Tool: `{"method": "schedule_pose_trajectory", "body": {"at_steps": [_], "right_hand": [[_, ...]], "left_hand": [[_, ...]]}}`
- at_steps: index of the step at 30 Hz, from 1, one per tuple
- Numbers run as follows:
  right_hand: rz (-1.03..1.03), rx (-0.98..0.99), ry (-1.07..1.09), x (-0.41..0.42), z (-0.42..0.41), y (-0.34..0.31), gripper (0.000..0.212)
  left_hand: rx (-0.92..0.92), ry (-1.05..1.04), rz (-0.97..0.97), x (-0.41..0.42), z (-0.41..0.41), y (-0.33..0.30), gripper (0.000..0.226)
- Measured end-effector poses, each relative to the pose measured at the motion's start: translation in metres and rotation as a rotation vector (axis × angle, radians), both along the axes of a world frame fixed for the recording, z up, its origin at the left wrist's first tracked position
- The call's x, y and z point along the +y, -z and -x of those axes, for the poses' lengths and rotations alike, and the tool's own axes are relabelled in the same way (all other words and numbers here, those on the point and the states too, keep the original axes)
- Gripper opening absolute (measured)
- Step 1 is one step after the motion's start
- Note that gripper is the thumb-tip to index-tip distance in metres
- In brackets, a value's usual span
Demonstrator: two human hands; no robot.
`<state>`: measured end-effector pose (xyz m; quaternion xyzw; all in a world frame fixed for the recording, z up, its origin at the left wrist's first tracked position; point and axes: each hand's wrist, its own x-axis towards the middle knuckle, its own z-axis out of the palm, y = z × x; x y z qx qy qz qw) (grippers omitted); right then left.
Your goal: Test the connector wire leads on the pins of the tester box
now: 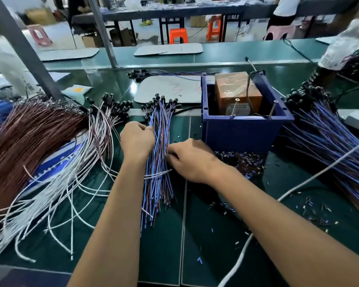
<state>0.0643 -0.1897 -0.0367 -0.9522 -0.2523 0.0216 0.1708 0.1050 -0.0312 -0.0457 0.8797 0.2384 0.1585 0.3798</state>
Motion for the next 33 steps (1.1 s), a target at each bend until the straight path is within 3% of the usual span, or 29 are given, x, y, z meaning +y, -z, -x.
{"method": "schedule_pose_trajectory", "body": {"at_steps": [6, 9, 14, 17, 20, 24, 29, 33], "right_hand": [[-0.08, 0.018, 0.012, -0.003, 0.0, 0.001, 0.036], [-0.128, 0.061, 0.035, -0.004, -0.001, 0.0, 0.042], [-0.456, -0.018, 0.109, 0.004, 0.005, -0.001, 0.048], [-0.706, 0.112, 0.05, 0.012, 0.01, -0.006, 0.041], [-0.781, 0.164, 0.064, 0.012, 0.008, -0.012, 0.036], [-0.647, 0.057, 0.111, 0.009, 0.005, -0.017, 0.039], [-0.276, 0.01, 0.146, 0.009, 0.005, -0.015, 0.055], [-0.213, 0.022, 0.197, 0.008, 0.006, -0.01, 0.057]], "left_hand": [[-0.154, 0.077, 0.684, 0.0, 0.006, -0.008, 0.011], [-0.133, 0.12, 0.875, 0.001, 0.01, -0.014, 0.016], [-0.285, 0.323, 1.196, -0.006, 0.022, -0.031, 0.02], [-0.445, 0.504, 1.327, -0.012, 0.027, -0.037, 0.023], [-0.472, 0.537, 1.292, -0.015, 0.032, -0.04, 0.028], [-0.451, 0.418, 1.202, -0.015, 0.03, -0.04, 0.036], [-0.13, 0.216, 0.831, -0.011, 0.02, -0.022, 0.024], [-0.009, 0.081, 0.578, -0.008, 0.014, -0.009, 0.018]]}}
